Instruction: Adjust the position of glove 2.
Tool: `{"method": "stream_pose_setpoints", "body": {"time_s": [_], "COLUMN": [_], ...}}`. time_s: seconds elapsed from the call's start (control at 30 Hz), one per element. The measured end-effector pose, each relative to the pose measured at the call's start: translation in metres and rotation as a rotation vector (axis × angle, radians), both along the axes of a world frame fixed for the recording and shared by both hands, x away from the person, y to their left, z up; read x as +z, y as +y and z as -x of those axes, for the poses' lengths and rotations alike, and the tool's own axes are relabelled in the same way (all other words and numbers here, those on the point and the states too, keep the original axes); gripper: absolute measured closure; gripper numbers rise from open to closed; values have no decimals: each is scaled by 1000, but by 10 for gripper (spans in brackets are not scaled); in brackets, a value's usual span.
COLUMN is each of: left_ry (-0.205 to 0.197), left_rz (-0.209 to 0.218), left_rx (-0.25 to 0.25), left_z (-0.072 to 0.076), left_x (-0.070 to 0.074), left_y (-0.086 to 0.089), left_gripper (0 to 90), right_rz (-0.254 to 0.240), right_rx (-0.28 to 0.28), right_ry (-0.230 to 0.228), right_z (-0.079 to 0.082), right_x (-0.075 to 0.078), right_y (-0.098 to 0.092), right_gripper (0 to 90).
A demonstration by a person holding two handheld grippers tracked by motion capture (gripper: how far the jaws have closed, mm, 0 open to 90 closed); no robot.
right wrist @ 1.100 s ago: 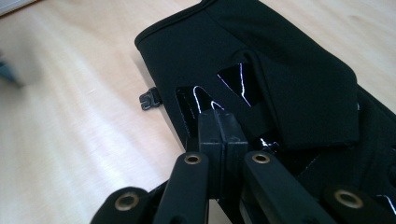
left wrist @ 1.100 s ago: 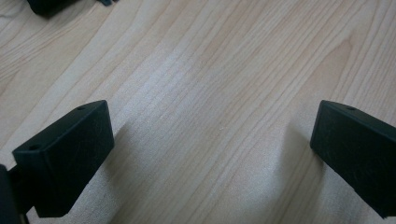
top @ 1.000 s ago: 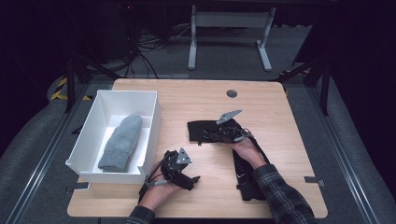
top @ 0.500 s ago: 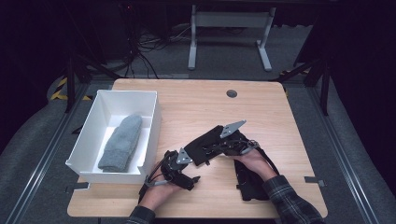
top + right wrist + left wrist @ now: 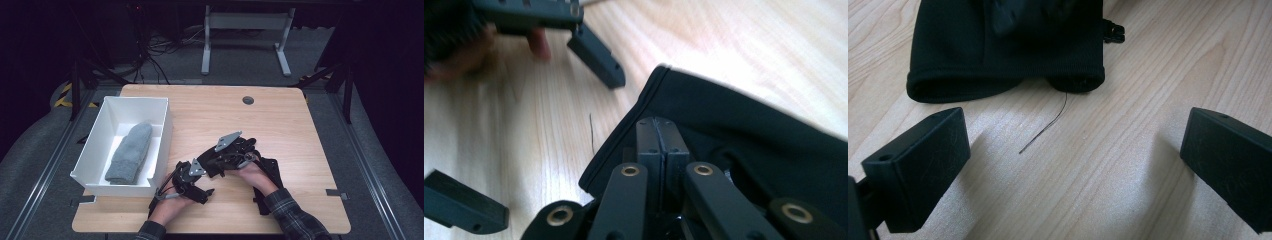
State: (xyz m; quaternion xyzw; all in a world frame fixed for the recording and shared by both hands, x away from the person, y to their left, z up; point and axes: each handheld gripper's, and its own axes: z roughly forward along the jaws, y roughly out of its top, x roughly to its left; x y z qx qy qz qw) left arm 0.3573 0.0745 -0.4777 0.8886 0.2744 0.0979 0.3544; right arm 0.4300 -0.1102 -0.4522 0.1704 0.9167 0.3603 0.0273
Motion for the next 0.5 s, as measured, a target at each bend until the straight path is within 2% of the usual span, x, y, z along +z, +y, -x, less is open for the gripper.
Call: {"method": "stream_pose_setpoints", "body": {"time_s": [0.1,0.17,0.5], "left_ry": [0,-1,-1], "left_rz": [0,-2,-1], "left_rx": [0,-1,-1], "left_z": [0,0,0], "left_x": [0,0,0], "left_y": [0,0,0], "left_gripper": [0,0,0], "right_rz": [-8,13,20], "right_rx": [-4,8,33], "right_ry": [21,28,55], "right_z": [1,4,24], "right_x": [-3,-4,-3], "right_y": [-1,-4,-30], "right_gripper": [900,900,900]}}
